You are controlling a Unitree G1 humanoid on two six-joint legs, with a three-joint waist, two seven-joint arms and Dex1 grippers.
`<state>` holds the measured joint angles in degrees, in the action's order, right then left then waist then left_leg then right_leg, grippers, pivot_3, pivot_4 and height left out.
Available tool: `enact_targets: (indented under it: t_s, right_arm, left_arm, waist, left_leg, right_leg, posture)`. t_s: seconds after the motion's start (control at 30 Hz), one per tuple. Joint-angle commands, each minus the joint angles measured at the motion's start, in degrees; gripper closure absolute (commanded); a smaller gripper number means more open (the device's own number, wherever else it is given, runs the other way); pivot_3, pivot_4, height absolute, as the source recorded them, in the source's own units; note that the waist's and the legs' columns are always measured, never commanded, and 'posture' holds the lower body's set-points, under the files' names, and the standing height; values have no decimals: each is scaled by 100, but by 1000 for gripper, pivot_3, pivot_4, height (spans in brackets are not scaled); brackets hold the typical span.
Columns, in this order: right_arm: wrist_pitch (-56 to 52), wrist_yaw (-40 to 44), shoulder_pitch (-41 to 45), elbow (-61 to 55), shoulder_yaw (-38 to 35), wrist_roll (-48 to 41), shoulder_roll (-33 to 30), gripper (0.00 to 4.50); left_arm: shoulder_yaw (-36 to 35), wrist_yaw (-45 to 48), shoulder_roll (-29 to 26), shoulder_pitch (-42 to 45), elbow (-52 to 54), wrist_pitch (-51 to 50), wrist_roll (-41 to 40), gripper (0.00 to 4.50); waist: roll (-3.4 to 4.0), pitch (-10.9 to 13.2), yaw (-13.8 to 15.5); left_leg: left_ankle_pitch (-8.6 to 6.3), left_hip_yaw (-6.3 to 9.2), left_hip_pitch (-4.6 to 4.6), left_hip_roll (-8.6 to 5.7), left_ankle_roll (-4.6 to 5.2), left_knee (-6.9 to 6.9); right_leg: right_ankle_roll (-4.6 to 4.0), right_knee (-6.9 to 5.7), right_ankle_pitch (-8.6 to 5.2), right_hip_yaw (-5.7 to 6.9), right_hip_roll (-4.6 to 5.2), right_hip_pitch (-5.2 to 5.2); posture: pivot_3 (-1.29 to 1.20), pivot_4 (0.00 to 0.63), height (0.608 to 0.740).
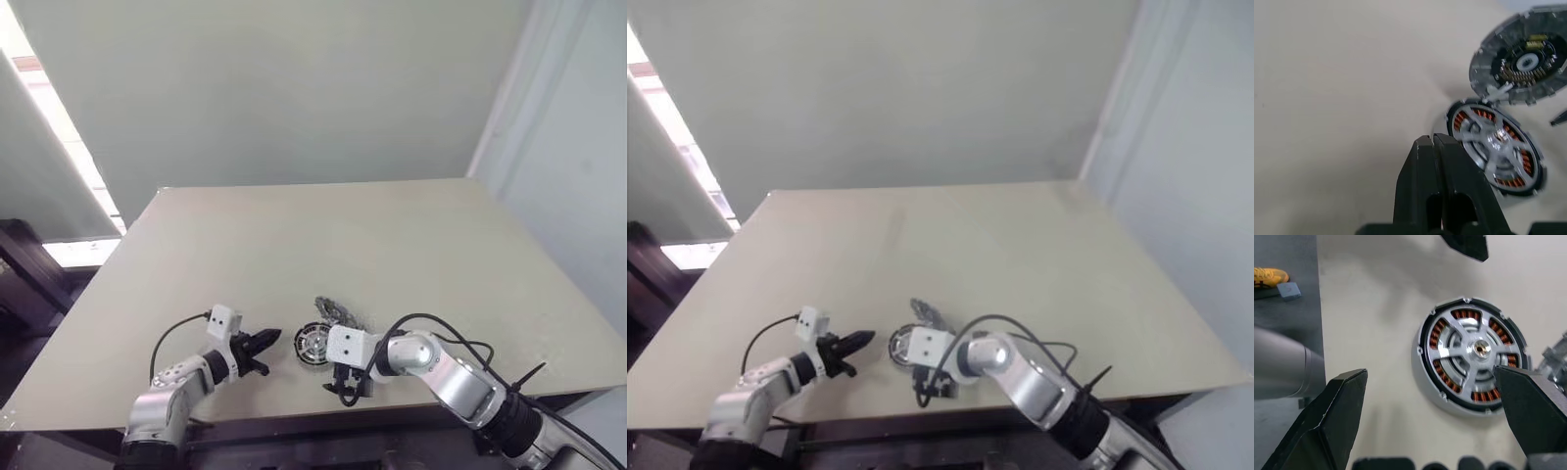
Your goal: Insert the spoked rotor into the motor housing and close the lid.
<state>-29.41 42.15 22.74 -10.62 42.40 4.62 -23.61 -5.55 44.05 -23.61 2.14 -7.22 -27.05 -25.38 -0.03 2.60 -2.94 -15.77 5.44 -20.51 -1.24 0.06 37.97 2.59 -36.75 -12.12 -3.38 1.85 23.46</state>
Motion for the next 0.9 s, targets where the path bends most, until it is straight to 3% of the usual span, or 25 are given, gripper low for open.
enact_targets:
  t_s: [0.03, 0.4, 0.43, 0.53, 0.83, 0.9]
  right_arm:
    - [497, 10, 50, 248, 48, 252, 75, 20]
    - [1192, 52, 4, 1102, 46, 659, 352, 20]
    - [1233, 47, 10, 1180, 38, 692, 385, 186]
    - [1348, 32, 18, 1374, -3, 786, 485, 967]
    - [1471, 9, -3, 1606, -157, 1006, 675, 4091]
    - [1440, 9, -2, 1604, -190, 1030, 696, 4420]
  left_arm:
    - [-67, 55, -101, -49, 307, -58, -73, 4500]
    - [-50, 13, -59, -139, 420, -100, -68, 4500]
    - [-47, 13, -56, -138, 424, -97, -65, 4500]
    - [-38, 6, -39, -126, 427, -83, -60, 4500]
    - [-27, -6, 8, -110, 410, -58, -58, 4500]
    - [-29, -10, 16, -112, 406, -49, -57, 4500]
  waist:
    - [0, 0, 13]
    - [0, 0, 12]
    - [0, 0, 12]
    - [0, 0, 12]
    - [0, 0, 11]
    - [0, 0, 8]
  left_leg:
    - [0, 0, 1, 0, 0, 0]
    - [0, 0, 3, 0, 0, 1]
    - [0, 0, 4, 0, 0, 1]
    - [0, 0, 8, 1, 0, 1]
    - [0, 0, 13, 1, -1, 1]
    - [1, -1, 18, 1, -1, 2]
  right_leg:
    - [0, 0, 0, 0, 0, -1]
    - [-1, -2, 0, 0, 0, -1]
    - [-1, -2, 0, 0, 0, -2]
    - [-2, -3, 0, -1, 0, -4]
    - [-2, -5, 0, -1, -1, -8]
    - [-3, -8, 0, -1, -1, -10]
  posture:
    - [0, 0, 740]
    - [0, 0, 740]
    - [0, 0, 740]
    - [0, 0, 740]
    - [0, 0, 740]
    - [0, 0, 740]
